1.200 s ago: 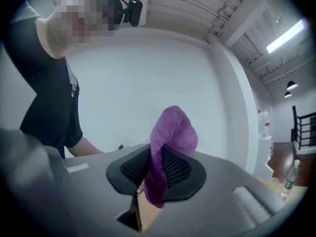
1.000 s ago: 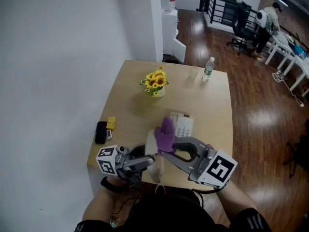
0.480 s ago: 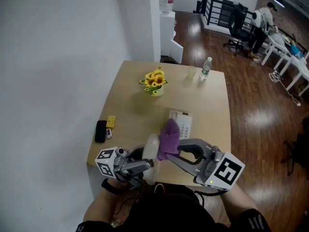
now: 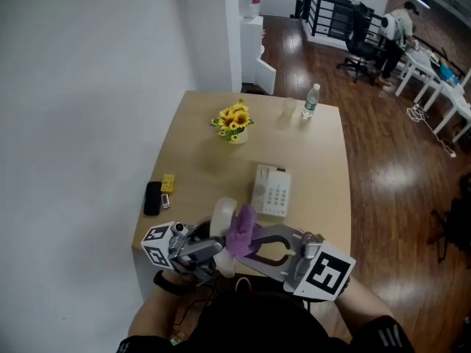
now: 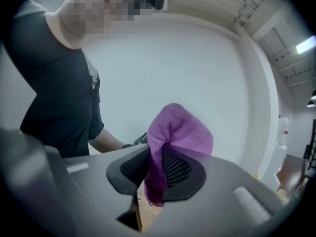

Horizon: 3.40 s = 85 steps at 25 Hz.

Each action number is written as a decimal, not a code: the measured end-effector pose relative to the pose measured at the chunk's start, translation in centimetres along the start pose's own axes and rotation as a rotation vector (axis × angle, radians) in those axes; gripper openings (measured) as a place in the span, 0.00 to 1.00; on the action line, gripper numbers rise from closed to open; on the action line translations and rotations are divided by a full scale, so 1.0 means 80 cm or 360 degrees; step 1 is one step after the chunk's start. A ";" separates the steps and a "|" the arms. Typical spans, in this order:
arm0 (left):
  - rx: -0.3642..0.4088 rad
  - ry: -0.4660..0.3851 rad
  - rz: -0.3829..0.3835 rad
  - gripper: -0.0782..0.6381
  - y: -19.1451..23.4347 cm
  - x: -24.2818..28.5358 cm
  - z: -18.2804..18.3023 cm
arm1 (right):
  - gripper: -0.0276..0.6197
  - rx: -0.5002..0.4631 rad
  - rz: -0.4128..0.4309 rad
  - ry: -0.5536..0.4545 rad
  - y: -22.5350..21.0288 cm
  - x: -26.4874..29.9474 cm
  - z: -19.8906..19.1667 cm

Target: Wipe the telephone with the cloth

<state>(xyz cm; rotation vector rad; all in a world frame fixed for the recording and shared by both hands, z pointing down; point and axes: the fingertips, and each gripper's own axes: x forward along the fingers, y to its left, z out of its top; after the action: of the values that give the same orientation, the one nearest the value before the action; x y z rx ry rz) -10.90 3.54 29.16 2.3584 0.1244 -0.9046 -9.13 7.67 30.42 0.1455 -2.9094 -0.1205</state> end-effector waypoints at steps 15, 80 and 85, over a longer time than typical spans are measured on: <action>0.0133 -0.0188 -0.0101 0.42 -0.021 0.004 0.052 | 0.15 0.0154 0.0077 -0.0012 0.036 0.013 -0.028; 0.0203 0.0062 0.1251 0.42 0.178 -0.141 -0.018 | 0.15 0.0565 -0.0344 0.1237 -0.311 0.094 -0.545; 0.0206 0.0083 0.1239 0.42 0.182 -0.140 -0.019 | 0.15 0.0514 -0.0264 0.1260 -0.250 0.099 -0.559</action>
<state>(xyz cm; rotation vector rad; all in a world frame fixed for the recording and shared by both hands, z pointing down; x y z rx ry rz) -14.35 -6.09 44.52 2.2425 -0.7969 -0.4683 -4.87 -16.14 73.75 0.3869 -2.1019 0.3129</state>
